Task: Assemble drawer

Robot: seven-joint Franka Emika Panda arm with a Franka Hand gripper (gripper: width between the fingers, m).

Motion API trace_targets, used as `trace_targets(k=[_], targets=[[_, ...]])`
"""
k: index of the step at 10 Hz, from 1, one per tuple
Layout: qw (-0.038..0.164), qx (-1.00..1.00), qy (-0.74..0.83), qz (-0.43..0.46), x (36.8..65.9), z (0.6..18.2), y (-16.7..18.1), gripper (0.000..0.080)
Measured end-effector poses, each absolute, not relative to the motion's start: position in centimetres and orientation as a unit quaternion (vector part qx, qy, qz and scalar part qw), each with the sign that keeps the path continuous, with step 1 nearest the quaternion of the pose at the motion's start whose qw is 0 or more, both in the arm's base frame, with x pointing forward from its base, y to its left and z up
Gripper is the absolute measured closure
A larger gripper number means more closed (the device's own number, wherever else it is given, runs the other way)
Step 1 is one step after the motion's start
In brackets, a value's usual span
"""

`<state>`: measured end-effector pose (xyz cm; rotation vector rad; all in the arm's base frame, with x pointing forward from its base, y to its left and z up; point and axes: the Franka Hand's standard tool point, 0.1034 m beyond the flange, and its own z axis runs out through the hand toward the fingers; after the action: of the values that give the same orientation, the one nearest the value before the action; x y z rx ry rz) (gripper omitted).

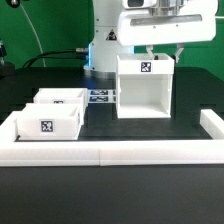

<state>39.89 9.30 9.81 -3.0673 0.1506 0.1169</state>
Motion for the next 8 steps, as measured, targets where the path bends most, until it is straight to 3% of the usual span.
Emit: trace_targets(k=[1,2,8], targets=[[0.034,-0.997,0.049,0.038,39.90,9.82,9.30,0.0728],[0.034,-0.998,0.049,0.038,39.92,9.84,9.29,0.0763],[0.036,-0.998,0.039,0.037,40.28,9.83,9.20,0.0762]])
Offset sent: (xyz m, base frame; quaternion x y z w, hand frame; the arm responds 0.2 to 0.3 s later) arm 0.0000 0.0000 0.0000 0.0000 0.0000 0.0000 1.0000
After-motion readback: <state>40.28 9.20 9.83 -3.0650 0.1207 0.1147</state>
